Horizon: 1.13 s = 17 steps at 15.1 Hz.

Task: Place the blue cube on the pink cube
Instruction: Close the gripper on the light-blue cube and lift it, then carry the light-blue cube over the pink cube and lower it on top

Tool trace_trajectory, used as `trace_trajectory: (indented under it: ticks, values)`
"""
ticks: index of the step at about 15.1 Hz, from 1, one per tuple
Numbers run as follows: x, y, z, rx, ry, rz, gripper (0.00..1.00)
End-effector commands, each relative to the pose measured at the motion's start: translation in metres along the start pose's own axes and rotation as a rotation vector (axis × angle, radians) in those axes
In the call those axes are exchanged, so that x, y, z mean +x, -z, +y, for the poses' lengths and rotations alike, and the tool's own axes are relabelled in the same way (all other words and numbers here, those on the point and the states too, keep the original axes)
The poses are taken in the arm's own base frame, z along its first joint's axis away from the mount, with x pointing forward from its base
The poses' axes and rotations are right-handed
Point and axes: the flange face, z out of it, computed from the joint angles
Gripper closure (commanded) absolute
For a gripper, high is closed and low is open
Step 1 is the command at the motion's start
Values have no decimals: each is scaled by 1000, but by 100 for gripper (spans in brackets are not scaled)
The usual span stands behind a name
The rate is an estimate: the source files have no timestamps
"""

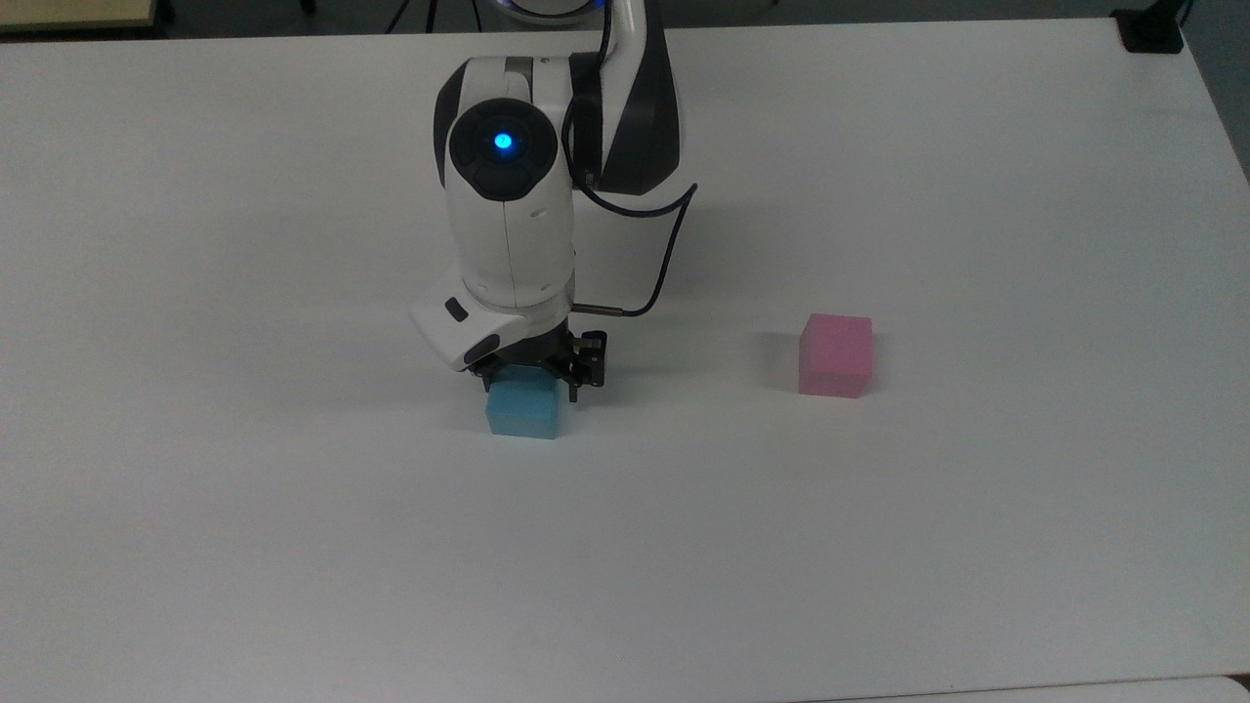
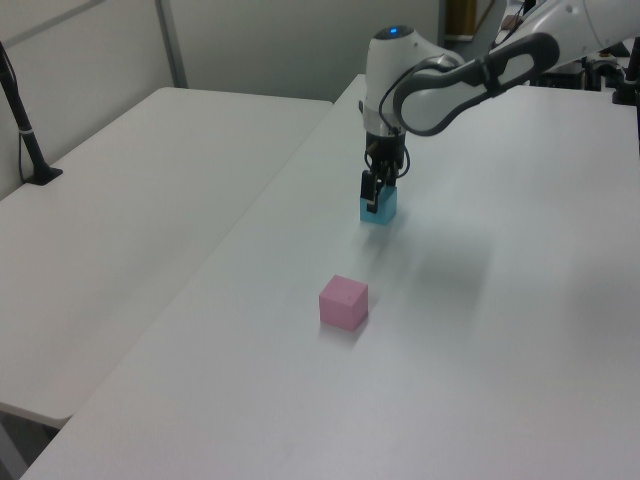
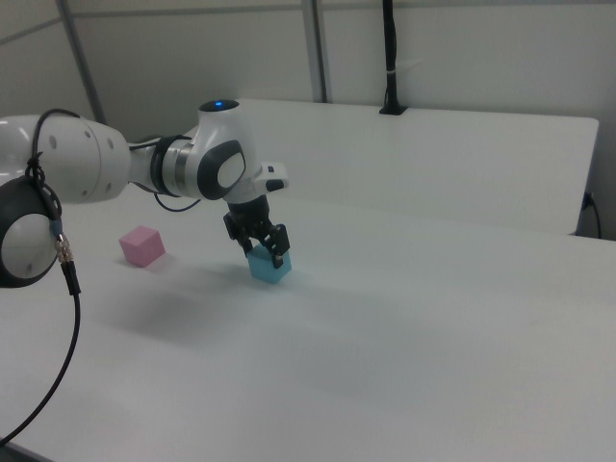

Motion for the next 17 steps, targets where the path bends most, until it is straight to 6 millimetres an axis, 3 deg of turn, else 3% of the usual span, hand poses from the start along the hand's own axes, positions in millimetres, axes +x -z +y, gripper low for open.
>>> trace_trajectory:
  ticks: [1, 3, 7, 9, 10, 14, 17]
  values:
    - [2, 3, -6, -3, -8, 16, 78]
    - [-1, 28, -22, -5, 20, 39, 80]
    - [-37, 78, -121, 12, 123, 0, 79]
    - [-46, 84, -151, 14, 111, 8, 79]
    - [-53, 92, -178, 24, 124, 24, 79]
    - [-79, 101, -249, 48, 141, 51, 75]
    - [-88, 106, -281, 63, 146, 66, 60]
